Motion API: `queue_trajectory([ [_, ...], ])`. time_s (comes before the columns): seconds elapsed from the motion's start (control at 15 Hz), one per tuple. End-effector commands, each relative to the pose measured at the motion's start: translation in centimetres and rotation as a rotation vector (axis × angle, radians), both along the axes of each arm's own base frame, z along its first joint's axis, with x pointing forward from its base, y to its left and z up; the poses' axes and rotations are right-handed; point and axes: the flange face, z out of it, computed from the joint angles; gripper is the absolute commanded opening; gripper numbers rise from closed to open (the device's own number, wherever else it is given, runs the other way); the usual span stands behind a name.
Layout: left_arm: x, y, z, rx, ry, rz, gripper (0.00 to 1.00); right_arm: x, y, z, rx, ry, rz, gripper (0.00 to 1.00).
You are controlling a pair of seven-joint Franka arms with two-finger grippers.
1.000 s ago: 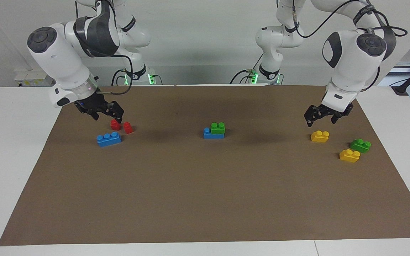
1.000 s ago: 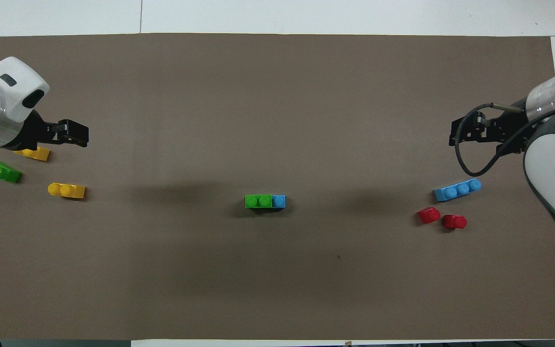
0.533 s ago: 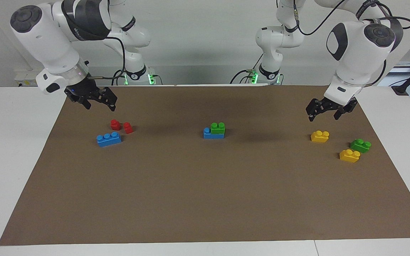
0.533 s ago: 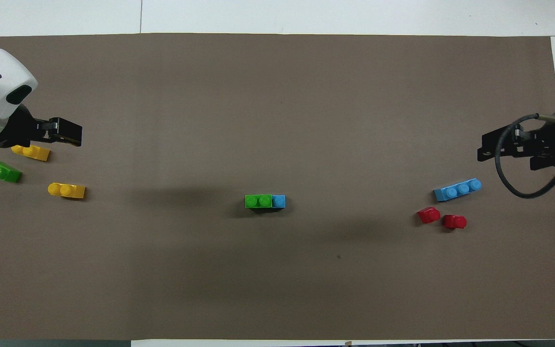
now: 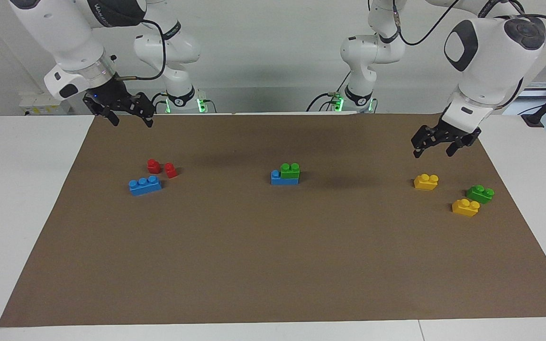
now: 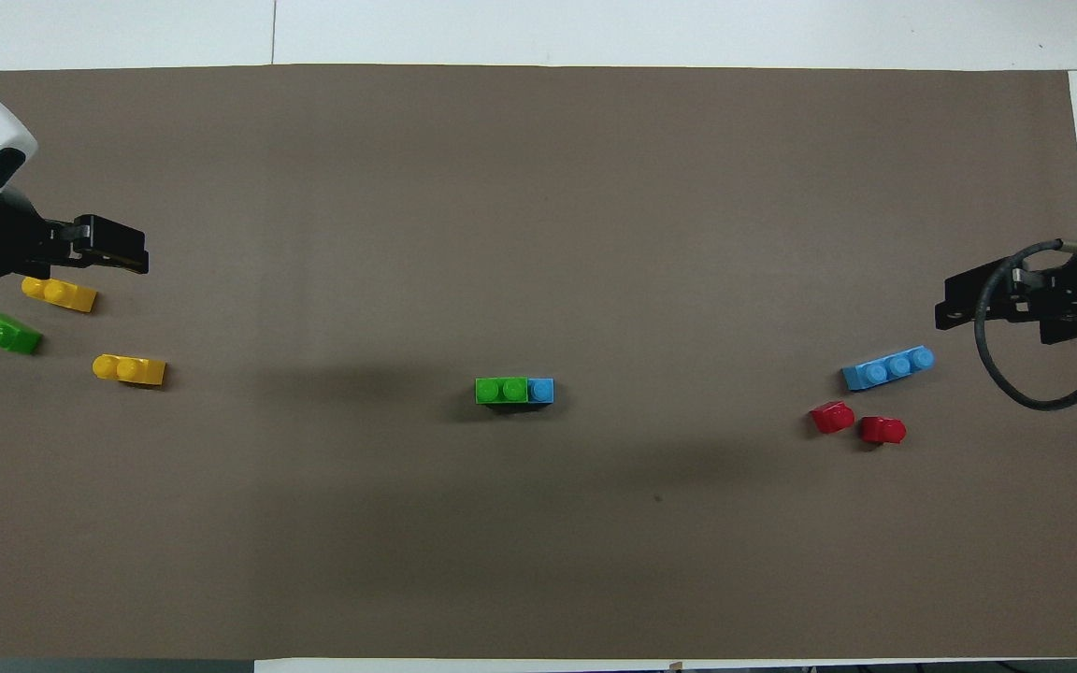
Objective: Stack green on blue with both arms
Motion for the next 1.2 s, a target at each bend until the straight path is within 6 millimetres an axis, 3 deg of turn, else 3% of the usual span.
queue_trajectory([
  [0.0,-0.28,0.22,0.57,-0.02,0.017,-0.013,1.0,0.1,-0.91,-0.25,-0.017,-0.016,0.034,1.0],
  [1.13,-0.34,0.21,0.65,-0.022,0.017,-0.012,1.0,0.37,-1.83,-0.18,-0.103,-0.036,0.172,1.0],
])
